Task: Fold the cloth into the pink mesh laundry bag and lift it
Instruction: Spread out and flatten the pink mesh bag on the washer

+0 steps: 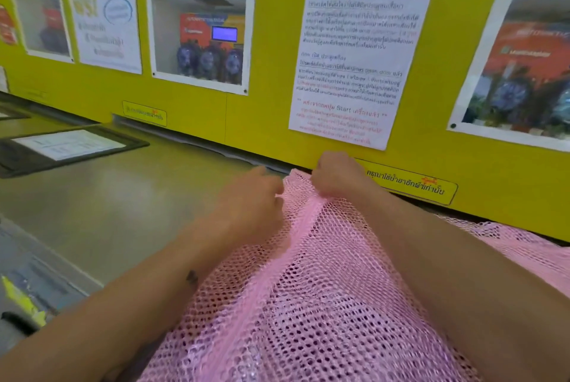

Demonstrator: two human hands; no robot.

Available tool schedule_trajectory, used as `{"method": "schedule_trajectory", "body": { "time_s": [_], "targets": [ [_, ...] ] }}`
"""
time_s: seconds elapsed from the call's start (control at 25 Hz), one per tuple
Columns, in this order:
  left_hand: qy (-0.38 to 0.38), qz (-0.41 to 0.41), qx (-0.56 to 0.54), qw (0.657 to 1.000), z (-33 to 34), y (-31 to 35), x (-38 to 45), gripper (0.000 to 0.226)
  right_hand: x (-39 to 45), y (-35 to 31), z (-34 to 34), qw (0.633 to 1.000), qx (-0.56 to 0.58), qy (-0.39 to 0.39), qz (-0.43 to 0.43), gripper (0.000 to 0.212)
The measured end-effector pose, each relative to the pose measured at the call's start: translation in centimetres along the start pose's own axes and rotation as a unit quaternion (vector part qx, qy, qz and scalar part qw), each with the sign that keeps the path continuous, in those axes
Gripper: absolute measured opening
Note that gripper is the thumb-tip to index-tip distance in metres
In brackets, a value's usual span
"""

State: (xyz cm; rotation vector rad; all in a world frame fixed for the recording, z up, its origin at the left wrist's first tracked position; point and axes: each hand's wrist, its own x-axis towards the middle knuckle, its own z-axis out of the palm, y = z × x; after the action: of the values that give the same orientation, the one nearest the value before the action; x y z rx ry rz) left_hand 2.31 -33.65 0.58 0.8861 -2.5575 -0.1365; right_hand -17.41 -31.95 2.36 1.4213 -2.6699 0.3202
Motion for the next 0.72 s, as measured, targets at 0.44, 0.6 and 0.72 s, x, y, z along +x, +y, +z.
{"method": "schedule_trajectory", "body": {
  "time_s": [0.44, 0.6, 0.72],
  "targets": [
    [-0.208, 0.038, 0.064, 0.975, -0.3, 3.9, 1.1, 0.054, -9.0, 9.2, -10.5, 0.991, -0.035, -0.120, -0.054, 0.037],
    [-0.126, 0.114, 0.028, 0.985, -0.7, 10.9, 1.9, 0.053, -15.1, 17.9, -15.6, 0.989, -0.034, -0.142, 0.036, 0.042],
    [-0.130, 0.190, -0.017, 0.973, 0.6, 17.6, 1.8, 0.048, -19.3, 24.6, -17.4, 0.980, -0.016, -0.167, 0.108, 0.043]
  ]
}}
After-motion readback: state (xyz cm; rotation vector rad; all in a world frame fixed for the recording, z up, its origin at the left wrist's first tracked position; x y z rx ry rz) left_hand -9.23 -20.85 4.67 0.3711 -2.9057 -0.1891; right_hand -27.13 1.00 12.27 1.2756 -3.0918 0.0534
